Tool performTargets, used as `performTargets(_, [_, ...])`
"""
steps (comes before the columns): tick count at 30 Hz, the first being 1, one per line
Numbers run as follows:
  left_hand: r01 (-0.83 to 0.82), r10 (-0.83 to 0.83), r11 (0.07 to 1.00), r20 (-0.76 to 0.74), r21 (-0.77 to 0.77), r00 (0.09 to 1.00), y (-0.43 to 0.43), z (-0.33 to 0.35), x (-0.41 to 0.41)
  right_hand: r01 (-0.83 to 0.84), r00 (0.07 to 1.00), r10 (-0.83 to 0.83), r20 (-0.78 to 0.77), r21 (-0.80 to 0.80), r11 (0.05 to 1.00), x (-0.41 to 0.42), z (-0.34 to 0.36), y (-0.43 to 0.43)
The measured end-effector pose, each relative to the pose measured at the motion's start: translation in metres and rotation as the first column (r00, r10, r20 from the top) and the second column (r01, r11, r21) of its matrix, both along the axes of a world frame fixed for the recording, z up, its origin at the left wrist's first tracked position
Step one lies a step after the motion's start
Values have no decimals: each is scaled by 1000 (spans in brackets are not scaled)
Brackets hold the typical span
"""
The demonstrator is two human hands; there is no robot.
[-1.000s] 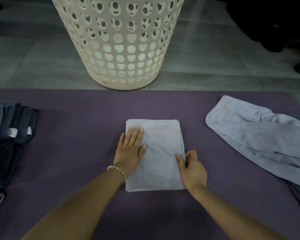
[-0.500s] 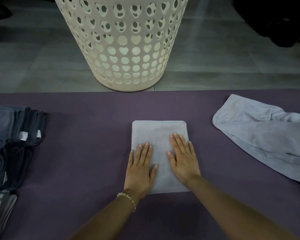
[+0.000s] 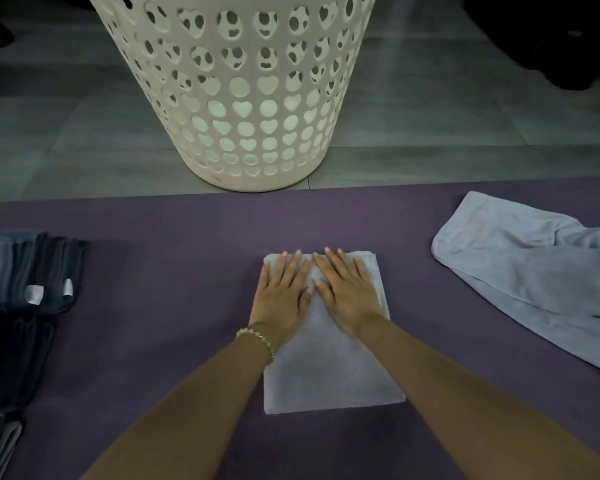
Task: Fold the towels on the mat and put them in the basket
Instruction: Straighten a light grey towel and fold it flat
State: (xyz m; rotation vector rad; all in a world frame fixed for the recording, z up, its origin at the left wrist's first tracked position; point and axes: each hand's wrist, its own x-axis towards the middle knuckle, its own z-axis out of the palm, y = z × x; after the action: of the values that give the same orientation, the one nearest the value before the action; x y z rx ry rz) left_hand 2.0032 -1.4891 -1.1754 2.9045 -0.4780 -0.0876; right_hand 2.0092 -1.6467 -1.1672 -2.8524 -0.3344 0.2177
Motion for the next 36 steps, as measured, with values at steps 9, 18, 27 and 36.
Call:
performTargets(9, [-189, 175, 965, -87, -182, 981, -2, -2, -5, 320, 943, -311, -117, 67, 945, 11, 0, -52])
performTargets(18, [-679, 474, 498, -486, -540, 734, 15, 20, -42, 675, 738, -554, -385, 434, 597, -39, 23, -62])
performTargets(27, [-752, 391, 366, -642, -549, 659, 30, 24, -41, 771, 607, -567, -557, 239, 590, -23, 28, -44])
performTargets(36, [-840, 388, 320, -748, -438, 538, 46, 21, -40, 767, 591, -589, -551, 157, 622, -29, 40, -28])
